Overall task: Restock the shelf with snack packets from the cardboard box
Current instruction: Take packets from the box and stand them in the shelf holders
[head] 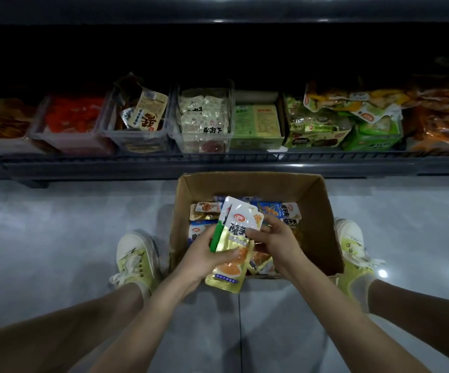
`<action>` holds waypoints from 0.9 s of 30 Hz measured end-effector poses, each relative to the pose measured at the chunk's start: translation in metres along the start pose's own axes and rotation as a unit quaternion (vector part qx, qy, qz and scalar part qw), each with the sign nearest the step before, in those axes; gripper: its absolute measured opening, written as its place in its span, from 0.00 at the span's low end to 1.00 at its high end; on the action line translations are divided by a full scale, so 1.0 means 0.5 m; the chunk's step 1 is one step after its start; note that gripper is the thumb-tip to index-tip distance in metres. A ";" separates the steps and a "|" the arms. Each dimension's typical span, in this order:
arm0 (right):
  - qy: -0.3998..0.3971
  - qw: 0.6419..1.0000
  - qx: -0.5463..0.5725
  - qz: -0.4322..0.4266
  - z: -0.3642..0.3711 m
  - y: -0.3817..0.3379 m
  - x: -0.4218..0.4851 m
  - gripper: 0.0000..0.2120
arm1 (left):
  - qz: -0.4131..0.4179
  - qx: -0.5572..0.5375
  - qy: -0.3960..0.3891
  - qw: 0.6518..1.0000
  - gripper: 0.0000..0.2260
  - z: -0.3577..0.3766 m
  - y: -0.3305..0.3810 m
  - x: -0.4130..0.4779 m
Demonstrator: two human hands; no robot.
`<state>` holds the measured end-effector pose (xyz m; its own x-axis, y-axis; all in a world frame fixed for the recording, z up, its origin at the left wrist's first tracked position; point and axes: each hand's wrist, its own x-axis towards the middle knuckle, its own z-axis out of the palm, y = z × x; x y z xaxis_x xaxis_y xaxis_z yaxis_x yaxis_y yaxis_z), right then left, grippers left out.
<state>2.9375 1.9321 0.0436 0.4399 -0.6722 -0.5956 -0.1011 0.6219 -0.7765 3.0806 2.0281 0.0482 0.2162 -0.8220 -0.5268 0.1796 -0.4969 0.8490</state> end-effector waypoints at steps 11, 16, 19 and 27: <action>0.109 0.994 -0.004 0.011 -0.126 0.030 0.082 0.15 | -0.055 0.094 0.122 0.987 0.13 -0.010 -0.089 0.123; 0.135 0.990 -0.012 0.032 -0.163 0.051 0.127 0.14 | -0.065 0.281 0.174 0.941 0.19 -0.021 -0.156 0.223; 0.140 0.989 -0.005 0.051 -0.174 0.066 0.145 0.14 | -0.080 0.410 0.147 0.897 0.25 -0.026 -0.209 0.271; 0.139 0.987 0.006 0.076 -0.188 0.091 0.154 0.14 | -0.114 0.538 0.124 0.826 0.25 -0.040 -0.251 0.307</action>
<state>2.8827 1.8707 -0.0567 0.1582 -0.6535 -0.7402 -0.1350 0.7283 -0.6718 3.1103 1.9700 -0.1399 0.5081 -0.6575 -0.5564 -0.6852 -0.7000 0.2014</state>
